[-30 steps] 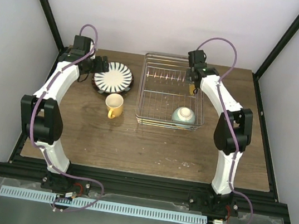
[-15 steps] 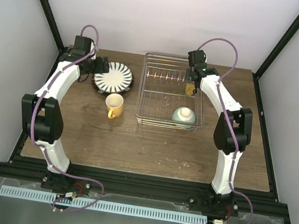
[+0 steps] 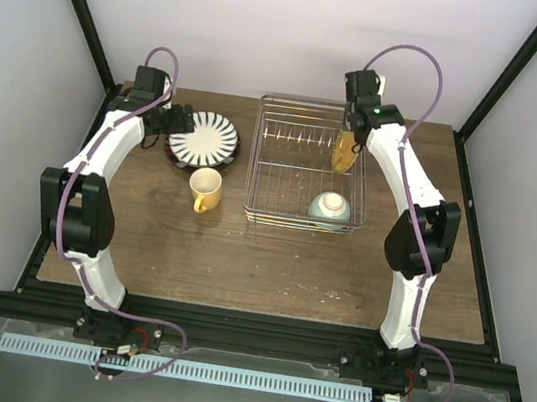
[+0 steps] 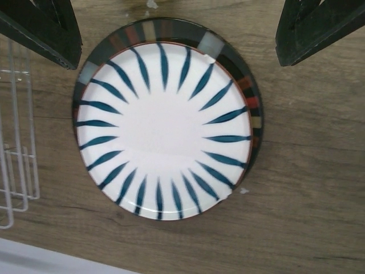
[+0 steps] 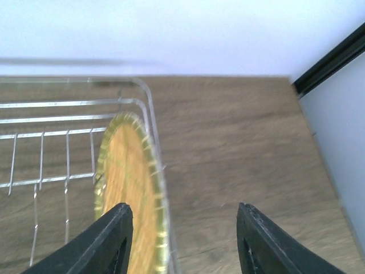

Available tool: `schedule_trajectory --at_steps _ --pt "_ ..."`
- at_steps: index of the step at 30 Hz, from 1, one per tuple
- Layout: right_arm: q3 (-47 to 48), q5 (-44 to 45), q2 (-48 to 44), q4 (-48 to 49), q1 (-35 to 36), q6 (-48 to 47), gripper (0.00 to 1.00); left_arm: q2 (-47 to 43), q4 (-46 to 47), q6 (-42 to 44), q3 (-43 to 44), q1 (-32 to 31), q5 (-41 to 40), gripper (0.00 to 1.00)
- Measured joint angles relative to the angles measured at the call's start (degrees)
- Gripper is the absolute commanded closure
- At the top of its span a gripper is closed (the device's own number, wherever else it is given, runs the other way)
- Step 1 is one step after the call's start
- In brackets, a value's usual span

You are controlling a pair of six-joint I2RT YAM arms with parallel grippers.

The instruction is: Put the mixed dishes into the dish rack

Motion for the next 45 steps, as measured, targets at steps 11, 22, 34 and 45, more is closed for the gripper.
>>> schedule_trajectory --at_steps 11,22,34,45 --pt "2.5 -0.3 -8.0 2.6 0.0 -3.5 0.46 3.3 -1.0 -3.3 -3.3 4.6 -9.0 0.05" --pt "-0.7 -8.3 -7.6 3.6 0.0 -1.8 0.46 8.5 2.0 -6.1 -4.6 5.0 -4.0 0.12" --pt "-1.3 -8.9 -6.4 3.8 0.0 -2.0 0.46 12.9 7.6 -7.2 -3.8 4.7 0.9 0.32" --pt "-1.3 -8.9 -5.2 3.7 0.0 -2.0 0.46 15.6 10.0 -7.3 -1.8 3.3 2.4 0.37"
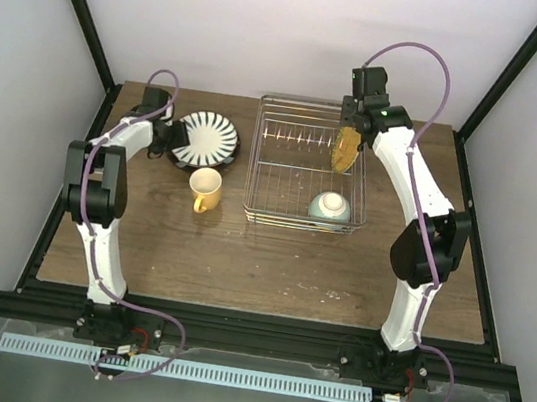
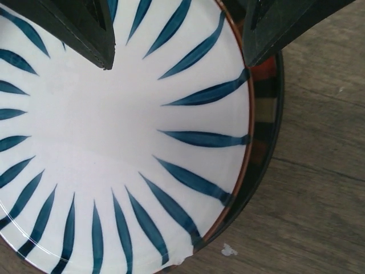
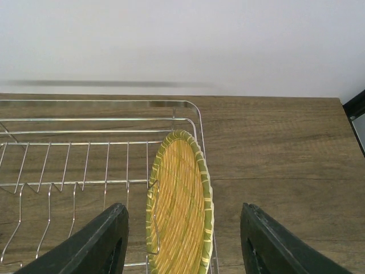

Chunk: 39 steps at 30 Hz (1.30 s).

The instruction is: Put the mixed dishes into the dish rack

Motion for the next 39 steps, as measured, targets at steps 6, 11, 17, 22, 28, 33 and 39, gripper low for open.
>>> schedule_trajectory --at_steps 6,11,17,22,28,33,39 --pt "0.0 0.0 0.0 0.0 0.0 0.0 0.46 1.5 0.3 0.2 0.9 -0.5 -0.4 0.37" --pt "0.0 0.0 0.2 0.0 0.0 0.0 0.46 2.5 0.1 0.3 1.6 -0.6 -2.6 0.37" --pt "0.2 0.0 1.1 -0.2 0.0 0.0 0.46 2.8 -0.2 0.6 1.7 -0.9 -4.2 0.37" --pt "0.4 0.0 2.0 -0.3 0.0 -0.1 0.46 3.5 -0.3 0.9 2.6 -0.9 -4.3 0.37" --pt "0.6 0.0 2.1 -0.4 0.0 -0.2 0.46 5.0 0.0 0.8 3.9 -1.2 -4.3 0.37" --pt "1.1 0.0 2.1 -0.5 0.0 -0.2 0.46 6.7 -0.8 0.8 6.1 -1.7 -5.6 0.62" --pt "1.1 -0.1 2.1 -0.5 0.0 -0.2 0.46 10.6 -3.5 1.2 10.9 -2.1 -6.7 0.99"
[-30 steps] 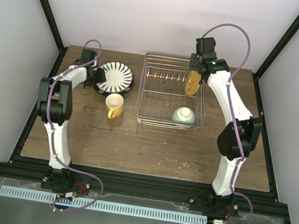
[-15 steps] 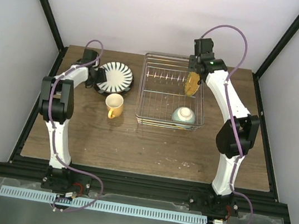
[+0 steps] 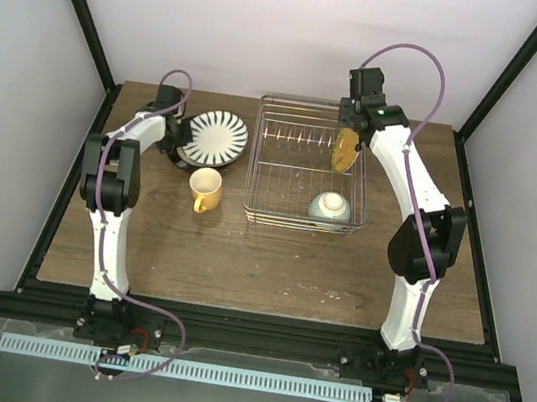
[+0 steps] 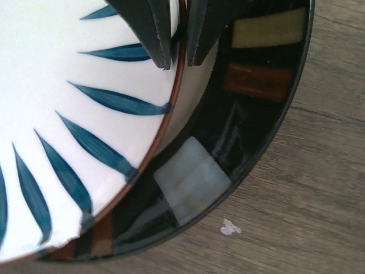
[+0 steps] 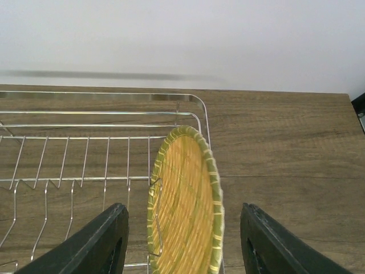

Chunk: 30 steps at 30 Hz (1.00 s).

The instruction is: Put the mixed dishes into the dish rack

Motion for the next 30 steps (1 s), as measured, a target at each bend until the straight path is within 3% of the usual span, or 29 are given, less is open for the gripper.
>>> schedule_trajectory --at_steps 18,30 --pt "3.6 -13.6 3.5 2.1 2.3 -2.5 0.44 -0.4 -3.0 -0.6 1.8 -0.3 0.2 1.00" --pt "10.4 -34.3 10.7 6.0 6.1 -3.5 0.38 -13.4 -8.0 1.0 -1.9 2.3 -2.1 1.00"
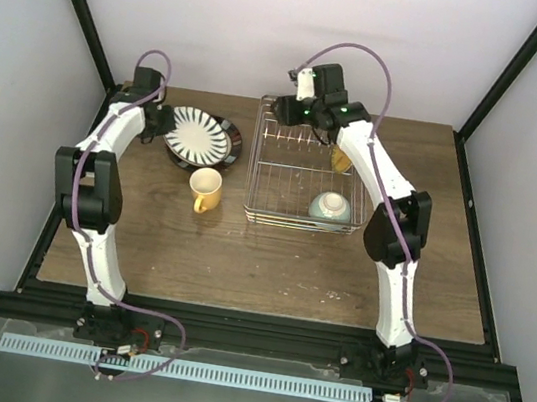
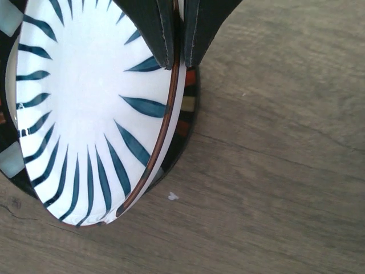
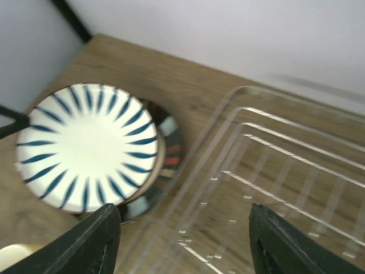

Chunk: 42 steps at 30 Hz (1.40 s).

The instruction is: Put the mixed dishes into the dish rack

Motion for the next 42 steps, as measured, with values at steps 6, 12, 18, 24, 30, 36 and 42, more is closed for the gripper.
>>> schedule_trajectory --at_steps 6,12,18,24,30,36,42 --pt "1.4 -11.5 4.7 2.1 1.6 3.4 0.34 -2.6 -1.7 0.0 -2.0 1.6 0.2 1.00" --pt "1.7 -18.6 7.3 2.9 2.6 4.0 0.34 -2.6 -2.5 0.1 -2.5 1.6 1.3 1.00" --pt "1.7 -21.2 7.8 3.6 4.0 3.9 0.34 -2.7 -2.1 -0.3 -3.7 1.6 2.4 1.00" --pt "1.9 -19.8 7.8 2.6 4.5 1.9 0.33 -2.9 -1.3 -2.3 -9.0 1.6 0.7 1.00" --pt "1.8 -16.9 7.8 0.7 4.4 -0.2 0.33 -2.9 -1.1 -4.0 -11.5 1.7 -0.5 1.00" --pt "1.8 -16.3 7.8 0.0 4.5 -1.2 0.31 -2.9 -0.9 -5.0 -12.0 1.7 -0.5 1.00" --pt "1.7 -16.0 7.8 -0.7 4.5 -1.8 0.31 -2.9 -0.5 -5.6 -12.4 1.7 -0.5 0.85"
